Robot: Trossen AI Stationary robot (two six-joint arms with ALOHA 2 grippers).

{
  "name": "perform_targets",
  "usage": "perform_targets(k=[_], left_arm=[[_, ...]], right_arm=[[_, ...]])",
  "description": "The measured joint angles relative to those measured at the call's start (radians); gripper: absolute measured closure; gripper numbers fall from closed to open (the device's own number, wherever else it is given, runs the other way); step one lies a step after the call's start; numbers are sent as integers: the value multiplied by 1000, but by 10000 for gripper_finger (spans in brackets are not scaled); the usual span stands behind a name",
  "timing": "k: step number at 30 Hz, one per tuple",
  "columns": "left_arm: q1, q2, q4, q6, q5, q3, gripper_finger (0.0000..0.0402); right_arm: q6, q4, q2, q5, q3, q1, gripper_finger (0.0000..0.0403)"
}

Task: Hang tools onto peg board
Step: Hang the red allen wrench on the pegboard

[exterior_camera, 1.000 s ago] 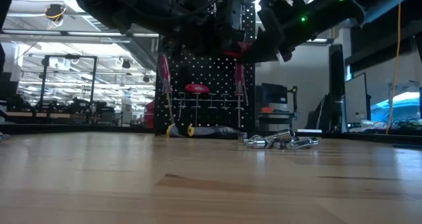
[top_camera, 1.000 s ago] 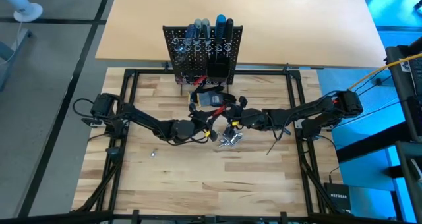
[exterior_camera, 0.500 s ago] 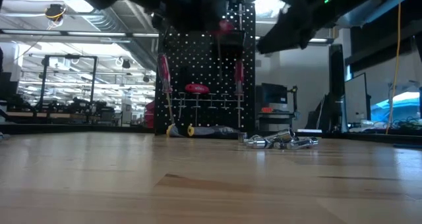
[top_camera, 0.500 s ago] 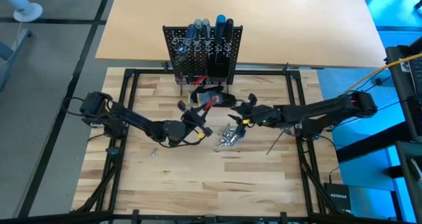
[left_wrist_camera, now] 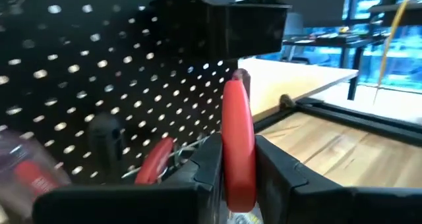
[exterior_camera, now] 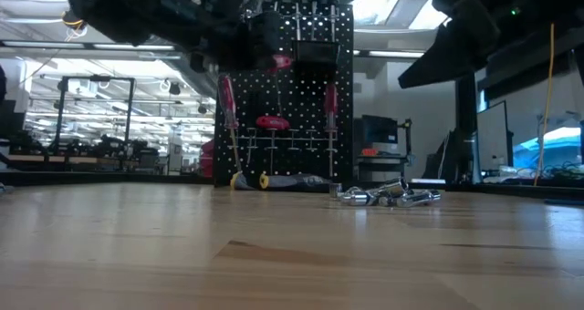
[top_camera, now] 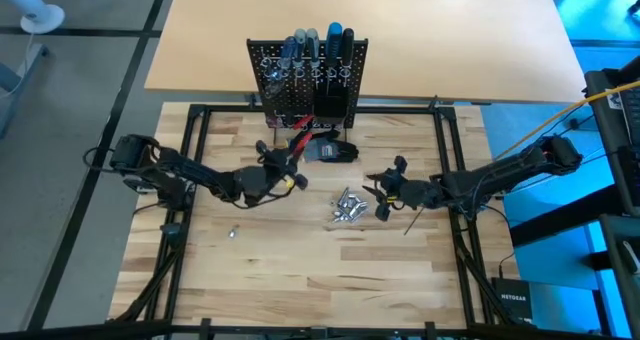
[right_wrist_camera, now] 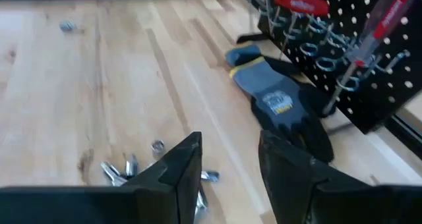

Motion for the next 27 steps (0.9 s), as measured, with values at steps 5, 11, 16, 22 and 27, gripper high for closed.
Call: perform_targets(k=[5, 11, 16, 22, 27], left_arm=[[90, 0, 1, -38, 77, 11, 349], [165, 0, 6, -102, 137, 11, 349], [212, 0, 16, -109, 161, 11, 348], [254, 0, 60, -103, 196, 16, 348], [278, 19, 57, -66, 235, 62, 348]], right_arm=[[-28, 23, 1, 15, -8, -2, 253], [-50, 27, 1, 27, -8, -2, 253], [-54, 41, 1, 27, -8, -2, 253], [-55, 63, 2, 27, -8, -2, 253], [-55, 72, 2, 27, -8, -2, 253]])
